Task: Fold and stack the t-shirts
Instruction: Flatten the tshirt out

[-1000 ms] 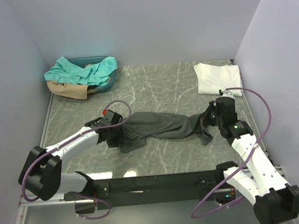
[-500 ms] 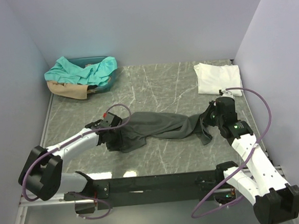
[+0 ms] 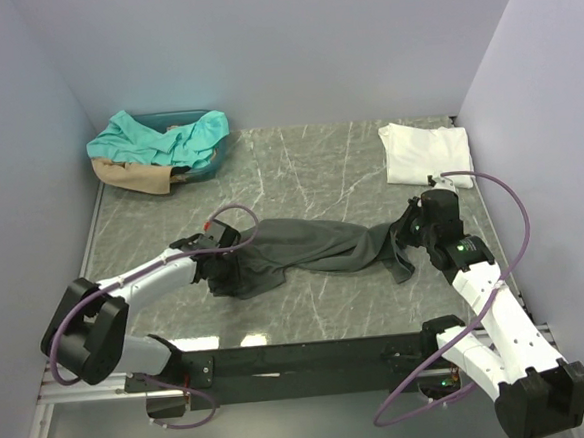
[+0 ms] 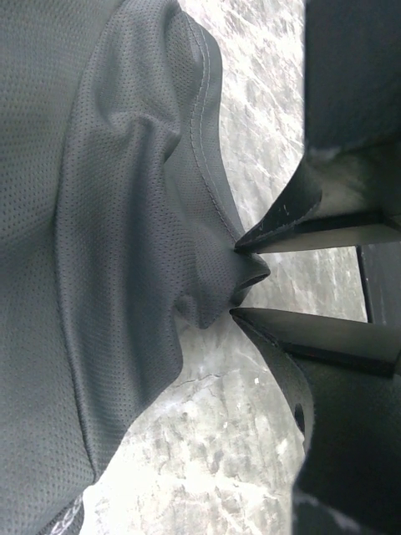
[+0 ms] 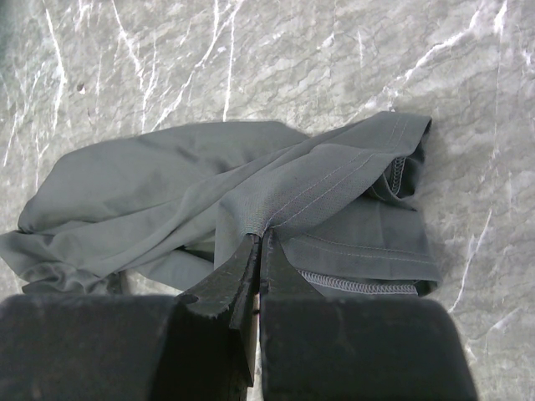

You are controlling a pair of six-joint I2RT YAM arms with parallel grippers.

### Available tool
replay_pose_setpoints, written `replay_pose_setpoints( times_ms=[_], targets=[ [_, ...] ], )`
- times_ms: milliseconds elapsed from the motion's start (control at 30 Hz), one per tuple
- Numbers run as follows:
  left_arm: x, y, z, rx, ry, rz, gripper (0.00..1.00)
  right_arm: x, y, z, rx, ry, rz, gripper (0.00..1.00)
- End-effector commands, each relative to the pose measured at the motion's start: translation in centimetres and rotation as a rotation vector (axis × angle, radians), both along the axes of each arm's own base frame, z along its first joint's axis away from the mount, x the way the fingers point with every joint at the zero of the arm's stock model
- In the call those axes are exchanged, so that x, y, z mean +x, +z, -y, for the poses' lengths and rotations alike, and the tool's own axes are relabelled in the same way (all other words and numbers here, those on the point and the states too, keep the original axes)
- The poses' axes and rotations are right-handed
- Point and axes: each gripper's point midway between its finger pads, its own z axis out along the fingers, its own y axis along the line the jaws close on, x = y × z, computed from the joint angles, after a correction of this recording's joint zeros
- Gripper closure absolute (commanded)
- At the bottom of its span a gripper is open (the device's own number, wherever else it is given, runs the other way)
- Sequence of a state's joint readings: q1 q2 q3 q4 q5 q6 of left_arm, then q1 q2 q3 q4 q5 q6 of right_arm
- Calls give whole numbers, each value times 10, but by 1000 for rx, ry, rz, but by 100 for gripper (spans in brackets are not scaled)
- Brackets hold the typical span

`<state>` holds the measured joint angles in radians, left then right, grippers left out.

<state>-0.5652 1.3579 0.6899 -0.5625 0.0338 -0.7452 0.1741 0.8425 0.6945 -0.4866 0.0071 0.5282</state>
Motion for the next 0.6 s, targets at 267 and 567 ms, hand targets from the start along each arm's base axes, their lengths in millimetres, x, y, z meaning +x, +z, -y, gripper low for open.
replay_pose_setpoints(
  times_ms=[267, 567],
  targets=[
    [6, 2, 14, -57, -51, 25, 87, 4, 6, 3, -1, -19, 31, 100],
    [42, 65, 11, -108, 25, 128, 100, 11, 27, 12, -63, -26, 59, 100]
  ],
)
